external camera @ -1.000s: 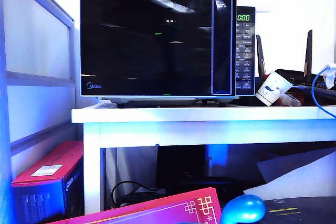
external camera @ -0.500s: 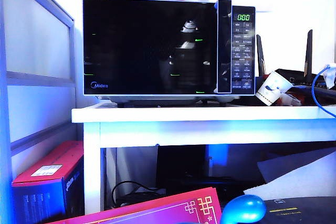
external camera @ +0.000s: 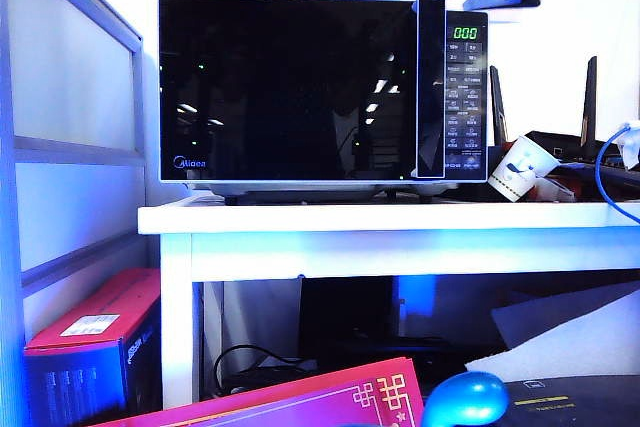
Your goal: Open the microwave door, place the orange inside the microwave, then close the microwave door.
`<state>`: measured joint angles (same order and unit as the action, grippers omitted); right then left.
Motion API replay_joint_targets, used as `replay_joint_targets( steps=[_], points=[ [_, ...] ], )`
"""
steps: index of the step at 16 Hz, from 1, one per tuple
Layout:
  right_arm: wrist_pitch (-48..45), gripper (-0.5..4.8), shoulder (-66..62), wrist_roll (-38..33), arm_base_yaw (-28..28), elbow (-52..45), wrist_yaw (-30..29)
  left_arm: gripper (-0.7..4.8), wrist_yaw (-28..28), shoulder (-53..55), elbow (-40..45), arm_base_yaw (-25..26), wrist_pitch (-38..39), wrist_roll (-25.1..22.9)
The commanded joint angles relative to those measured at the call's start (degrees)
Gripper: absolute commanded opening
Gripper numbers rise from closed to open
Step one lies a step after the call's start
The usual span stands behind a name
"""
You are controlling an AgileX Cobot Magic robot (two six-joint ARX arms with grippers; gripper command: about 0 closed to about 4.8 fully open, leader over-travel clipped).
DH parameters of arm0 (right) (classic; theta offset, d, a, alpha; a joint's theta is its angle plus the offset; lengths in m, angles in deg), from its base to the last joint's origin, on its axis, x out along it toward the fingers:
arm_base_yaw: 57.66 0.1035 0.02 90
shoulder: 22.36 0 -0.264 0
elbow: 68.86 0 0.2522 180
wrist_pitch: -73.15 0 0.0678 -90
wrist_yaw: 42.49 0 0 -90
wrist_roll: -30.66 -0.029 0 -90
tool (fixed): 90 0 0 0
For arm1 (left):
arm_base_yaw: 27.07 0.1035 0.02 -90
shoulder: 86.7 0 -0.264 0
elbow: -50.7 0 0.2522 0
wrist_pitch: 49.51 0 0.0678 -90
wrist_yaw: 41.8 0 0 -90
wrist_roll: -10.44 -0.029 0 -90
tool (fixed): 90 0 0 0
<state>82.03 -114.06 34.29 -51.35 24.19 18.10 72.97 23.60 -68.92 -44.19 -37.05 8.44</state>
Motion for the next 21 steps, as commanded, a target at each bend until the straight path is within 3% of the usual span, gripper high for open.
replay_joint_targets(
  steps=[1, 7, 11, 14, 16, 19, 21],
  points=[
    [-7.0, 3.06, -2.1, -1.9, 0.0, 0.3, 1.0, -0.05, 0.1, 0.0, -1.4, 0.1, 0.8, 2.5],
    [-13.7, 3.06, -5.6, -4.9, 0.0, 0.4, -1.9, -0.05, 0.1, -1.5, -4.0, 0.1, 0.3, 4.0],
    [-15.1, 3.06, -6.0, -5.2, -0.1, 0.4, -7.0, -0.05, 0.1, -1.5, -4.0, 0.1, 0.3, 4.0],
    [-15.5, 3.06, -6.0, -5.2, -0.2, 0.4, -1.0, -0.05, 0.1, -1.6, -4.0, 0.1, 0.4, 4.0],
    [-16.0, 3.06, -8.0, -5.2, -0.3, 2.2, -0.3, -0.05, 0.2, -1.6, -4.0, 0.1, 0.4, 4.2],
    [-15.6, 3.06, -10.2, -5.6, -0.3, 5.5, -4.6, -0.05, 0.1, -1.6, -4.0, 0.1, 0.4, 4.1],
    [-14.7, 3.05, -10.2, -5.6, -0.3, 6.1, -10.9, -0.05, 0.1, -1.6, -4.0, 0.1, 0.4, 4.1]
  ],
)
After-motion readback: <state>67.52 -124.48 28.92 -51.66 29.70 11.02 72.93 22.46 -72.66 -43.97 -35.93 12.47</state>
